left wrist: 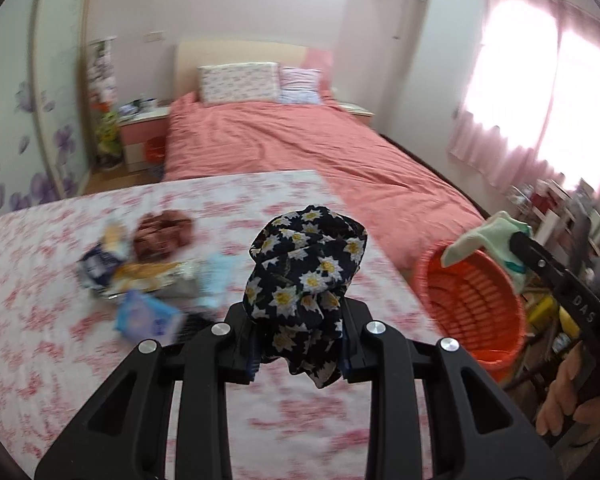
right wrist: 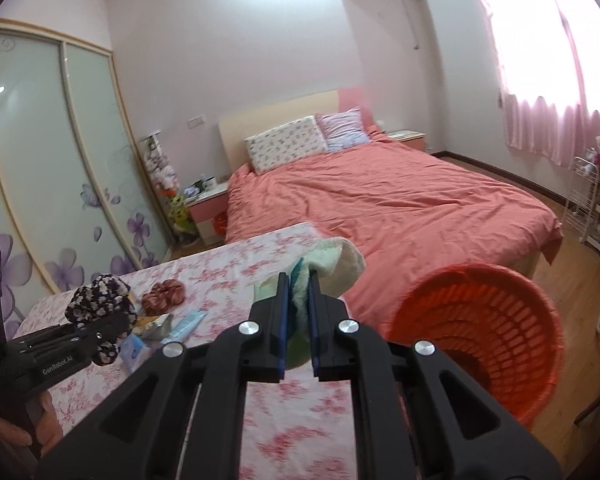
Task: Collect trash
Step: 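Carry the floral cloth and green sock over the red basket and open both tools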
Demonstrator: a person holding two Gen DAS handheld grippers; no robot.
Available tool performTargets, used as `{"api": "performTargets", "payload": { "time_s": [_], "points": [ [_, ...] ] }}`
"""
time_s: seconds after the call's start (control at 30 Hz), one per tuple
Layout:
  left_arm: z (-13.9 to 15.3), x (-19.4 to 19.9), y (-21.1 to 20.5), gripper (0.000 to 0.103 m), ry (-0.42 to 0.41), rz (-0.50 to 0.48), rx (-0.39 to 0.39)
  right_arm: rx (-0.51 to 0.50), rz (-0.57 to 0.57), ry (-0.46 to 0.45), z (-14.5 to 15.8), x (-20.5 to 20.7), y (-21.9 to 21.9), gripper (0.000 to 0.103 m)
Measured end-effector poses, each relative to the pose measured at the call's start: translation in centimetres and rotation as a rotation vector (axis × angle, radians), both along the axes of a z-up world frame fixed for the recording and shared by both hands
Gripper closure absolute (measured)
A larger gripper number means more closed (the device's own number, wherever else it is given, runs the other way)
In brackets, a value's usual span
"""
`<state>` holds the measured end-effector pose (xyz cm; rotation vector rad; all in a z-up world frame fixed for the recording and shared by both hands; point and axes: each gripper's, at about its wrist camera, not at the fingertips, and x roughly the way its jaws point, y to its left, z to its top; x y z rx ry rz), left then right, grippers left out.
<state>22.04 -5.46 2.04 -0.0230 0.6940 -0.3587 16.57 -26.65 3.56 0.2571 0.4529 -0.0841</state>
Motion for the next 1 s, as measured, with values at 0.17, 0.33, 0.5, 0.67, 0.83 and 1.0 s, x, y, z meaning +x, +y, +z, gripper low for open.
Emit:
{"api": "performTargets", "payload": {
  "time_s": [0.17,0.33,0.5,0.67,0.83,1.0],
  "points": [
    [0.0,0.0,-4.4,0.074,0.002,-0.101,-0.013,-0.012,-0.069,-0.017,0.1,-1.9,-2.9,0.093],
    [-0.7,0.8,-7.9,0.074,0.022,-0.185,-0.015,0.01,-0.116,-0.013,-0.3,-2.7,-5.7,0.093],
    [-1.7,1.2,-11.3,0.074,0.053,-0.252,-0.022,0.038,-0.16,-0.01,-1.1,-3.2,-8.2,0.093],
    [-3.0,1.2,-14.6,0.074,0.072,-0.315,0.001,0.06,-0.196,0.002,-2.4,-3.0,-10.6,0.093],
    [-3.8,0.8,-17.7,0.074,0.082,-0.36,0.031,0.087,-0.228,0.019,-3.7,-2.8,-12.9,0.093],
    [-4.7,0.9,-20.6,0.074,0.103,-0.404,0.051,0.108,-0.248,0.016,-4.6,-2.8,-15.0,0.093]
  ]
}}
